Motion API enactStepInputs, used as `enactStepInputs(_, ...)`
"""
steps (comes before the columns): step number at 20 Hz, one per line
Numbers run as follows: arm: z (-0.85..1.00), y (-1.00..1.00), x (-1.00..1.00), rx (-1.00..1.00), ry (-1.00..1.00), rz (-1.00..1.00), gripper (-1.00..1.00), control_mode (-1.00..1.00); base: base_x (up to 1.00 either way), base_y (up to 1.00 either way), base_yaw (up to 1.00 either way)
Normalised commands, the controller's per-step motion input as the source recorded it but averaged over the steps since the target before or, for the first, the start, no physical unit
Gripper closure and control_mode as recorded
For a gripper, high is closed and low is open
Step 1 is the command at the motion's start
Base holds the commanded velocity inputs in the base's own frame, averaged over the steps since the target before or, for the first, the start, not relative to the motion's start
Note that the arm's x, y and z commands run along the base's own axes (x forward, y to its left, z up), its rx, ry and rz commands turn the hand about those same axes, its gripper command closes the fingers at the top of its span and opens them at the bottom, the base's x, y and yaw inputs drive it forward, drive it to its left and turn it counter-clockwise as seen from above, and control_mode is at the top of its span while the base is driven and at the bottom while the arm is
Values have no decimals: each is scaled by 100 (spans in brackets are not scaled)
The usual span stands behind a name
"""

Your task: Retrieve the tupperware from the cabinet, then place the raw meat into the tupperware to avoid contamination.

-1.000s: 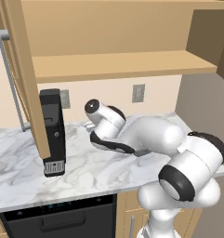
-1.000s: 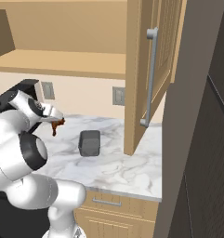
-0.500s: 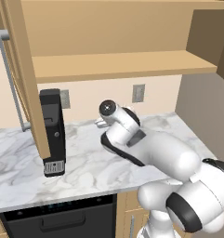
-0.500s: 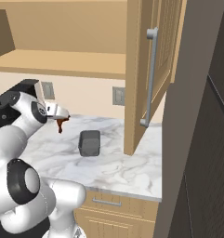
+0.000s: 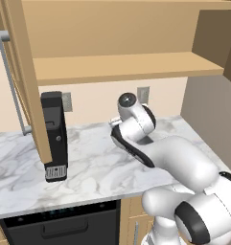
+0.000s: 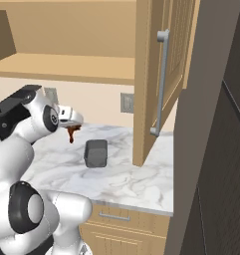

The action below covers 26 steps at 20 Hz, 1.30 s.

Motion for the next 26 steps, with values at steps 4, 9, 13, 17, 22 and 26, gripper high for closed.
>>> enactStepInputs(4,0,-27,-22,0,3,4,100,-100,0,0,0)
enactStepInputs(9,-20,-21,-19,0,-2,3,100,-100,0,0,0)
enactStepInputs(13,-17,-34,-1,0,0,4,100,-100,0,0,0)
enactStepInputs(17,-4,-37,22,3,3,6,100,-100,0,0,0)
enactStepInputs(22,0,-22,22,5,6,4,100,-100,0,0,0)
enactStepInputs(26,-10,1,0,1,3,2,100,-100,0,0,0)
